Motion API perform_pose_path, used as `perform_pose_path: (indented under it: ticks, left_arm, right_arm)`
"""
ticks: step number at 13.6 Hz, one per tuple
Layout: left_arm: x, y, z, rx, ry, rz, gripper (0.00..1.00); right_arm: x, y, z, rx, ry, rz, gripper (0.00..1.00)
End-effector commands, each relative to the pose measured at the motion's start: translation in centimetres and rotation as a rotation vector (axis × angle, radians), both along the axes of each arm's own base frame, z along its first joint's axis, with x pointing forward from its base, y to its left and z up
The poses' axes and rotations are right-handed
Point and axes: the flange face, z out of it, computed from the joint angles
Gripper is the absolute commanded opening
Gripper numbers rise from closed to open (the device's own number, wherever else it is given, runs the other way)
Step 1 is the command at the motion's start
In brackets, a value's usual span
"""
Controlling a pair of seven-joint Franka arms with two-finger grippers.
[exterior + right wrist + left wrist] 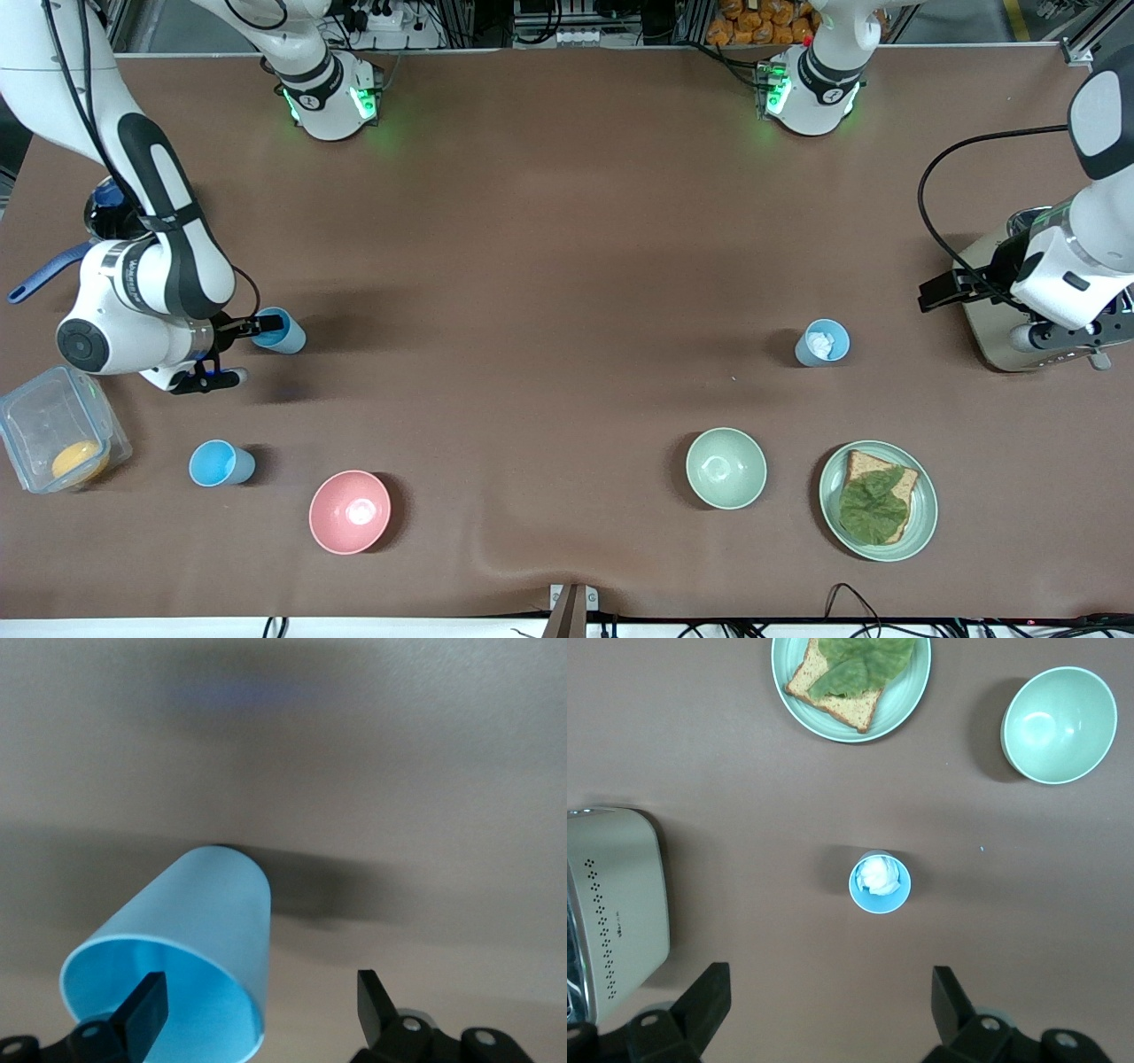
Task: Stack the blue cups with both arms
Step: 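Grasp the blue cup with the right gripper while the left gripper reaches out, then lower the left gripper around the blue cup holding white tissue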
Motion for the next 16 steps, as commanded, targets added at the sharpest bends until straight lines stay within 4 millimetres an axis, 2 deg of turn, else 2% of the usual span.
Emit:
perform_pose_path:
  ticks: [1,3,5,8,9,13,16]
  left_arm:
    - [-0.8,-0.3,-0.1,0.029,-0.026,0.012,1.0]
    - [-0.8,-1.0,-0.3,0.024,-0.031,0.002,1.0]
    - [-0.8,-1.2,-1.5,0.026,-0.035,0.023,1.0]
    - [-1.1,-1.1,-4.3,0.026,-0.043,0.024,1.0]
    - [-1.2,-1.1,-5.2,0.026,-0.043,0.023,1.0]
    - [-2.2,-1.2,-10.8,0.021,-0.061,0.026,1.0]
    - [-3.1,-1.0,-13.1,0.021,-0.05,0.027,1.0]
  right_arm:
    - [0.0,-1.6,-0.2,0.034,-0.024,0.001,0.0]
    - [0.1,-1.5,-0.1,0.033,-0.027,0.004,0.0]
    - [0.3,-1.2,0.6,0.032,-0.037,0.01,0.0]
    - [0.9,-0.6,3.4,0.025,-0.075,0.023,0.0]
    - [1.0,-0.4,3.9,0.024,-0.082,0.026,0.0]
    - [1.9,0.7,6.4,0.034,-0.071,0.035,0.0]
    - [2.1,1.7,7.4,0.105,-0.057,-0.018,0.0]
